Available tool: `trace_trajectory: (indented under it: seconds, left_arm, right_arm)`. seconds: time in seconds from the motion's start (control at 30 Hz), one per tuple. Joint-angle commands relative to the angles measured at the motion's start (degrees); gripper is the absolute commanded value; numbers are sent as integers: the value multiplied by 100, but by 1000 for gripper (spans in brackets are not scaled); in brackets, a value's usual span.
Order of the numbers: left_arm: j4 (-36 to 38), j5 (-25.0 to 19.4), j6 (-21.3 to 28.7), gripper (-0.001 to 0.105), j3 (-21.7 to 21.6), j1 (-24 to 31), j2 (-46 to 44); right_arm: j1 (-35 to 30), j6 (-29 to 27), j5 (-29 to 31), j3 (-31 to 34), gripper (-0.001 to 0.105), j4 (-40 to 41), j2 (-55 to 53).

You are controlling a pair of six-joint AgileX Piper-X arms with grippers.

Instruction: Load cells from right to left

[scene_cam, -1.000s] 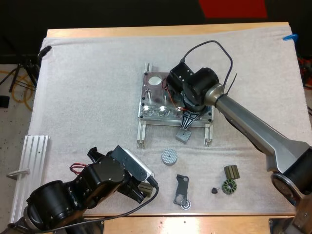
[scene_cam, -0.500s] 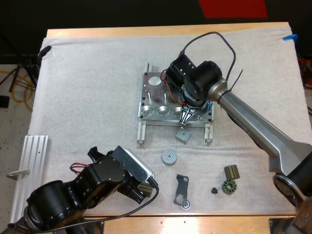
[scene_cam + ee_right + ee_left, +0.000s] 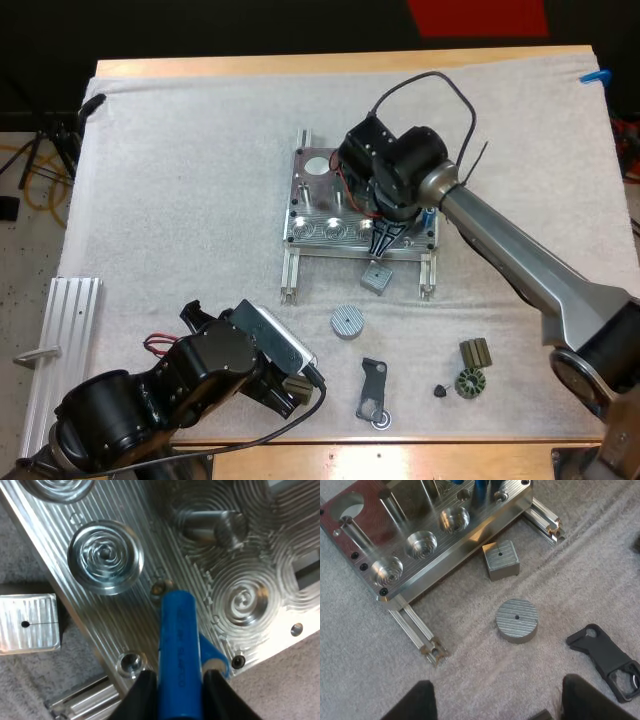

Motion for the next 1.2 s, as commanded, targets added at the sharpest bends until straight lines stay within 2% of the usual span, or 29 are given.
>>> trace_trajectory:
  seconds: [0.0,1.17]
  left_arm:
    - [-19,-105,-1,54,-28,-9,-38]
    - [-19,-105,-1,54,-28,-9,-38]
  right_arm:
    - [-34,-46,-38,-18,0,53,-9]
    - [-34,-93,98,47,0,-2,289]
